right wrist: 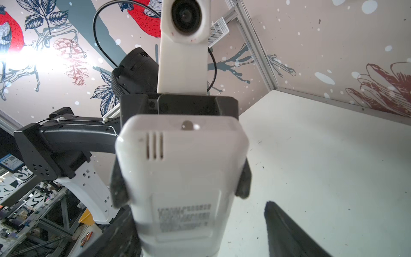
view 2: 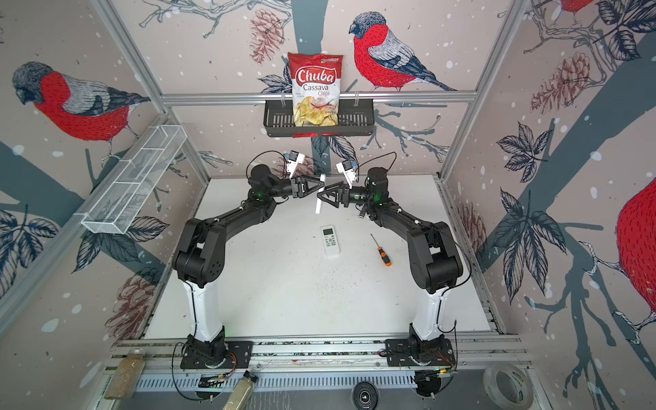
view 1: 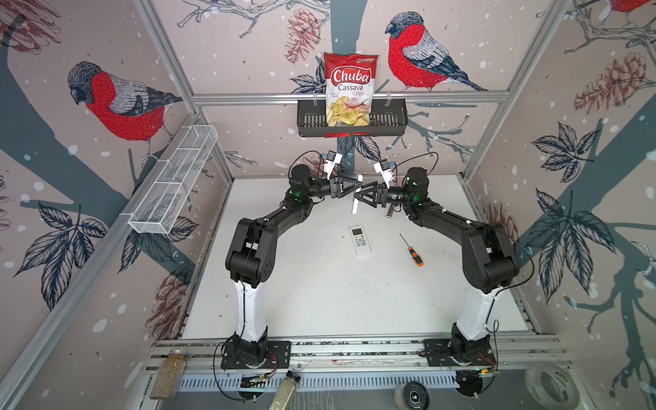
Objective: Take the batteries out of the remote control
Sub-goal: 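Bring the right gripper to the raised remote and grasp its top end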
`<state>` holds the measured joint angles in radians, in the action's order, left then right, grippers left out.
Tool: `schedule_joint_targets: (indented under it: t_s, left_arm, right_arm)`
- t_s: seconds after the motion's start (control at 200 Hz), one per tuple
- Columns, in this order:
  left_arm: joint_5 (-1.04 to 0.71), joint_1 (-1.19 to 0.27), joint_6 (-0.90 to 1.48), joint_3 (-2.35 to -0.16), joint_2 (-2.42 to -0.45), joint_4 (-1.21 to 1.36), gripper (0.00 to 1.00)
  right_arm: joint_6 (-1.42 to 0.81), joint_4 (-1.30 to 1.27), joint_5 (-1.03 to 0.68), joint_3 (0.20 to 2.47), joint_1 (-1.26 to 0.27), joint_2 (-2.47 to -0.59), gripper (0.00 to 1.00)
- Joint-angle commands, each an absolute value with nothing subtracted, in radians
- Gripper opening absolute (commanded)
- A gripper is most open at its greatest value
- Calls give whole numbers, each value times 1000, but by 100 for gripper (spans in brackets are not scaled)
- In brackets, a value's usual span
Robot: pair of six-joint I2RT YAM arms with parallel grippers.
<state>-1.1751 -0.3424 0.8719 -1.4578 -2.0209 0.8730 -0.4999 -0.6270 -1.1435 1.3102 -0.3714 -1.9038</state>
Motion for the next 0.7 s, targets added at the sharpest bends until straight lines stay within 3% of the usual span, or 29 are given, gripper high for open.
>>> schedule_joint_targets:
  t_s: [0.0,0.695]
  left_arm:
    - [-1176,-344,830,-1456,-2005,859,31]
    - [-1184,-347,833,-1437,-2005,868,30]
  right_arm:
    - [-521,-679,-1174,1321,-371,-1908,84]
    - [-575,-753,-1203,1310,-370,-1922,59]
